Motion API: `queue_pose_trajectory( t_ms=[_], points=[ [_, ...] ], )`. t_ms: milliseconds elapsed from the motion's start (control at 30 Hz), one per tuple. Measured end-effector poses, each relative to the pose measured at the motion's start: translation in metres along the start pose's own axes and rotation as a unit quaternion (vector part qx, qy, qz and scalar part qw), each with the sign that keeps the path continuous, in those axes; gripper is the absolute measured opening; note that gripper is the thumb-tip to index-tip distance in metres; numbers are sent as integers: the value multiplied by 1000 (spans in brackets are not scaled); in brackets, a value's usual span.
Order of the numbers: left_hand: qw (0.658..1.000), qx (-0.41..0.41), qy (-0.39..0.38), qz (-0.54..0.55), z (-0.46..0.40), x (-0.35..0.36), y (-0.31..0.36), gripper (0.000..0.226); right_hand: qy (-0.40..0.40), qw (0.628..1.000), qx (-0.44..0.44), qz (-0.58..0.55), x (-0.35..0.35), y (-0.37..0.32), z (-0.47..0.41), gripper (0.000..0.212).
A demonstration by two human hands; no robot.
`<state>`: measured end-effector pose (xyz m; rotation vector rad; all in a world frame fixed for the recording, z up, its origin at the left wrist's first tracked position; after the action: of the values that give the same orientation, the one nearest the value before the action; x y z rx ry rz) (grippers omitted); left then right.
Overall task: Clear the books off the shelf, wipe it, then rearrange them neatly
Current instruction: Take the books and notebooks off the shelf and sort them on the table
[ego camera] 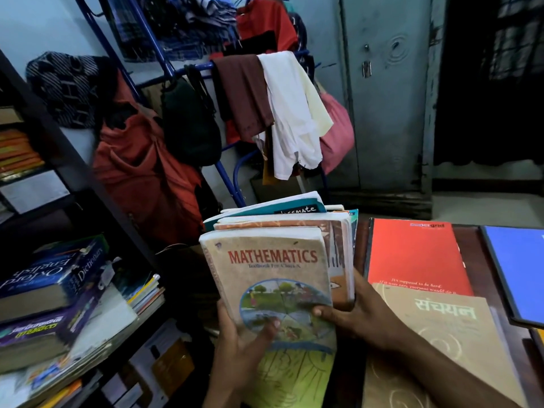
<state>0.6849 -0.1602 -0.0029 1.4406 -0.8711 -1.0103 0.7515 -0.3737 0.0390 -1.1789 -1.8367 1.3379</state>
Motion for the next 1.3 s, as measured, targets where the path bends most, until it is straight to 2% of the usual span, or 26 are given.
queue_pose_trajectory(
  t_ms=[100,200,267,333,400,433,533,600,667,733,800,933,1000,1067,1133,1200,1300],
  points=[
    [999,-9,-35,11,-8,3,-13,105,-5,1000,-5,0,1,-1,1,70],
    [999,2,-21,-36,-11,6,-24,129,5,1000,-13,17,-2,-2,2,80],
    [999,35,-11,-40,-9,10,-20,131,11,1000,-16,24,-3,-3,3,81],
    [997,50,30,-50,-12,5,-10,111,7,999,-17,32,-3,-4,3,79],
    [990,65,117,35,-17,-17,4,76,0,999,-13,33,-3,-3,3,77],
    [986,67,127,88,-20,-23,11,69,-3,999,-11,32,-3,-3,3,76],
    [986,-18,64,155,-33,-12,4,61,-3,999,-2,33,-3,0,3,71],
    [983,-76,83,147,-34,-9,-13,53,-3,1000,0,26,-3,1,3,71],
    [983,-100,97,120,-36,-8,-21,54,-1,1000,1,19,-4,0,2,72],
    [987,-75,103,98,-39,-10,-20,43,8,1000,0,17,-4,1,2,70],
    [995,-29,72,64,-44,-7,-17,37,35,999,-4,29,-11,4,2,65],
    [999,13,20,37,-48,-2,-20,73,88,995,-7,55,-24,15,1,59],
    [998,40,3,53,-46,-1,-12,78,110,992,-13,64,-30,19,2,63],
    [996,24,-11,90,-47,1,-17,82,125,991,-13,51,-31,25,5,69],
    [994,-5,-10,109,-50,0,-24,96,131,990,-10,47,-31,31,8,75],
    [994,-9,-9,112,-51,-2,-26,114,140,987,-24,72,-27,25,10,69],
    [993,-1,-18,115,-50,1,-26,107,153,983,-44,92,-23,9,14,66]
  ],
)
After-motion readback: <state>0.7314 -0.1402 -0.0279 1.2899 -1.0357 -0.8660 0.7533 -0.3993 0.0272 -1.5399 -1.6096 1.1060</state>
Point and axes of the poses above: each hand's wrist, its own z-axis away from the middle knuckle, its own x-axis out of the palm, y = z × x, the point moved 10 cm from there along -z, towards the middle knuckle
